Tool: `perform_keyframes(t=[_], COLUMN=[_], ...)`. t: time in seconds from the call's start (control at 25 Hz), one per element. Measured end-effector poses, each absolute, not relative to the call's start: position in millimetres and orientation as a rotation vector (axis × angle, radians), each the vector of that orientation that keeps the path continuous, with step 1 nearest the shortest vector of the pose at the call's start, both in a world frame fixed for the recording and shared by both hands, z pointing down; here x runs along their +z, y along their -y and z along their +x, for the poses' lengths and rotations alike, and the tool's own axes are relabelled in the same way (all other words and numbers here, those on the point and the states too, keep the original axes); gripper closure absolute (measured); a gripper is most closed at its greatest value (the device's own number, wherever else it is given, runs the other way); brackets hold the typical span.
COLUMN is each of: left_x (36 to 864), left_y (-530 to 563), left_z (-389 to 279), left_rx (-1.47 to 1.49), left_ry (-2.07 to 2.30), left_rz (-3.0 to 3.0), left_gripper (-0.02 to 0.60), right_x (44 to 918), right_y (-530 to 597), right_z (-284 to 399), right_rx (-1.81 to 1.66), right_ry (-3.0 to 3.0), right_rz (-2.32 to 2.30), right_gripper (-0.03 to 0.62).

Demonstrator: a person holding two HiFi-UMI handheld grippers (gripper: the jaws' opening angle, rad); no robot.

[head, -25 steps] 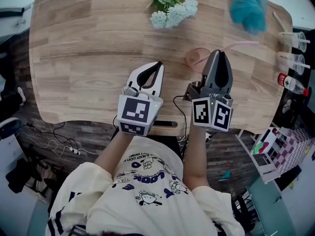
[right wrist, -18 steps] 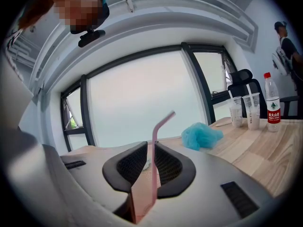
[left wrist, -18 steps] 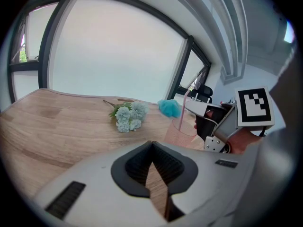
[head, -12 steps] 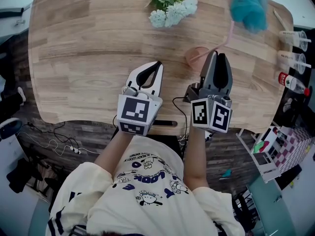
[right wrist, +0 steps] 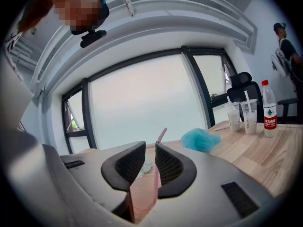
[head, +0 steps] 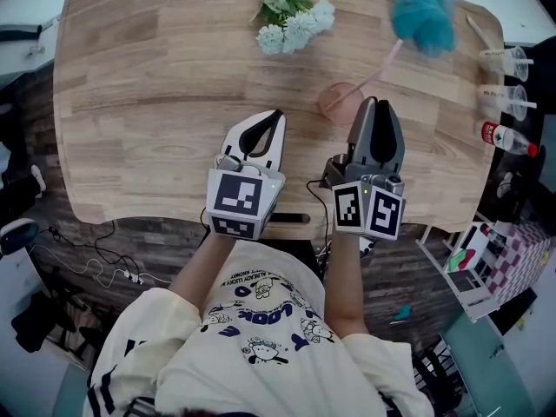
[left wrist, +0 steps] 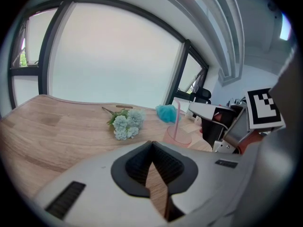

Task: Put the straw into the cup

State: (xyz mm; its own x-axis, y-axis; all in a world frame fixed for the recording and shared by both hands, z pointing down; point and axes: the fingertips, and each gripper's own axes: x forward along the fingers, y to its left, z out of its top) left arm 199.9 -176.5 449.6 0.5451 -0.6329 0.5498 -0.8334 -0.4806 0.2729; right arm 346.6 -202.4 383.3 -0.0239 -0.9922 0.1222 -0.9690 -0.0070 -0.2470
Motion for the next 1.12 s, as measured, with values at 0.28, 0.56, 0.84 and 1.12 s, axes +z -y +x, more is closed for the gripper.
perform_keyframes(t=[0.28, 0.56, 0.84, 1.12], left_x=[424, 396, 366, 344], left_y=[172, 167, 157, 150], left_z=[201, 195, 191, 187], left_rx=[0.465, 0.398, 0.334, 0.293], left_ry=[1.211, 1.256, 1.287, 1.316], left_rz=[2.314, 2.349, 2.401, 2.435], left_gripper=[0.557, 0.557, 0.557, 0.557], right_x=[365, 344, 326, 311], right_y=[182, 158, 134, 123], right_z=[341, 329, 318, 311], right_rx=[-0.401, -0.408, -0.405, -0.396], right_ry=[-2.151, -2.127, -2.099, -2.118], right_rz=[-2.124, -2.104, -2.088, -2.077], right_gripper=[0.597, 0.597, 0.599, 0.599])
